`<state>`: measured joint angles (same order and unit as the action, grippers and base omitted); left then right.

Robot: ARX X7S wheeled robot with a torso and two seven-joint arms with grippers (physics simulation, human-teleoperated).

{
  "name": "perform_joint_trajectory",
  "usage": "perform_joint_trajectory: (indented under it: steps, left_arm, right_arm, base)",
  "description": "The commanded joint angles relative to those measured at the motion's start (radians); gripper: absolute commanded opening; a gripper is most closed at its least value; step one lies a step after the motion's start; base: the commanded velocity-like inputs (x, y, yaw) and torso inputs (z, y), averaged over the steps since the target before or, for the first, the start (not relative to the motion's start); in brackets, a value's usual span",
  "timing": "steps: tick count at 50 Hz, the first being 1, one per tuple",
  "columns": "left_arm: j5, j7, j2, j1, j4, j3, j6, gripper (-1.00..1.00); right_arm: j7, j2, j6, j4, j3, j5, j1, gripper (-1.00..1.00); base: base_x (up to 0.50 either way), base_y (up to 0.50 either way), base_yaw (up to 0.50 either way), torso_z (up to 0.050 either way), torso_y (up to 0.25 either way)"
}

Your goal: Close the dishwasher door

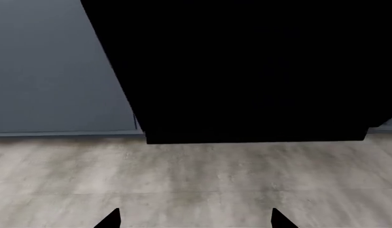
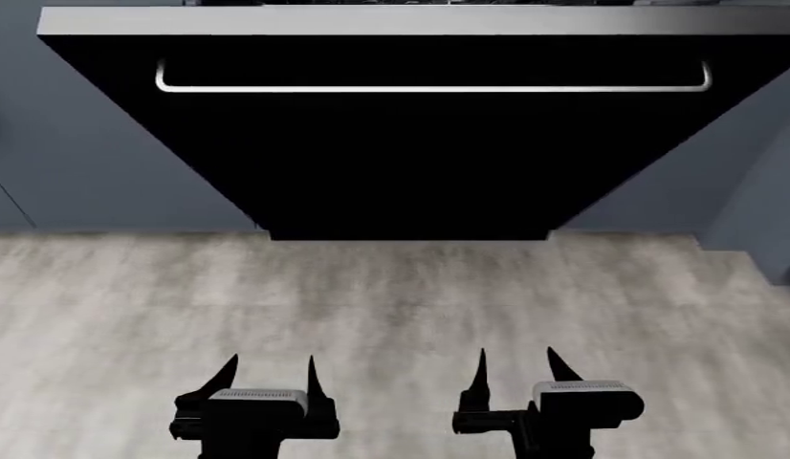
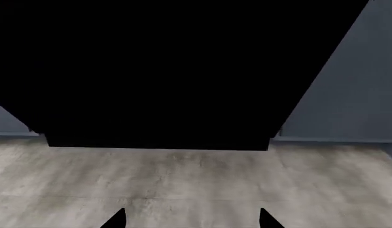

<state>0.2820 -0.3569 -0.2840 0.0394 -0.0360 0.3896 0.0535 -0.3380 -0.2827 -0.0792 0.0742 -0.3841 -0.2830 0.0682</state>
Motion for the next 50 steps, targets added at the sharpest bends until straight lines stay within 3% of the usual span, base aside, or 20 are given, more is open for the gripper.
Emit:
perform_joint_trajectory:
  steps: [1,14,50]
  left_arm:
    - [0.003,-0.002,-0.002,0.002,0.000,0.003,-0.001,1.00]
    - [0.004,-0.004,-0.004,0.004,-0.003,0.007,0.002,1.00]
    - [0.005,-0.015,-0.010,0.004,-0.002,0.017,0.007,1.00]
  right_arm:
    - [-0.002,-0.001,-0.002,0.004,-0.004,-0.001,0.003,1.00]
    - [-0.005,-0.001,-0.005,0.008,-0.008,-0.001,0.006,1.00]
    - [-0.004,-0.010,-0.014,0.000,-0.022,-0.007,0.003,1.00]
  base:
    - [0.00,-0.25,0.00,0.000,0.000]
    - [0.00,-0.25,0.00,0.000,0.000]
    - [0.00,0.00,0.00,0.000,0.000]
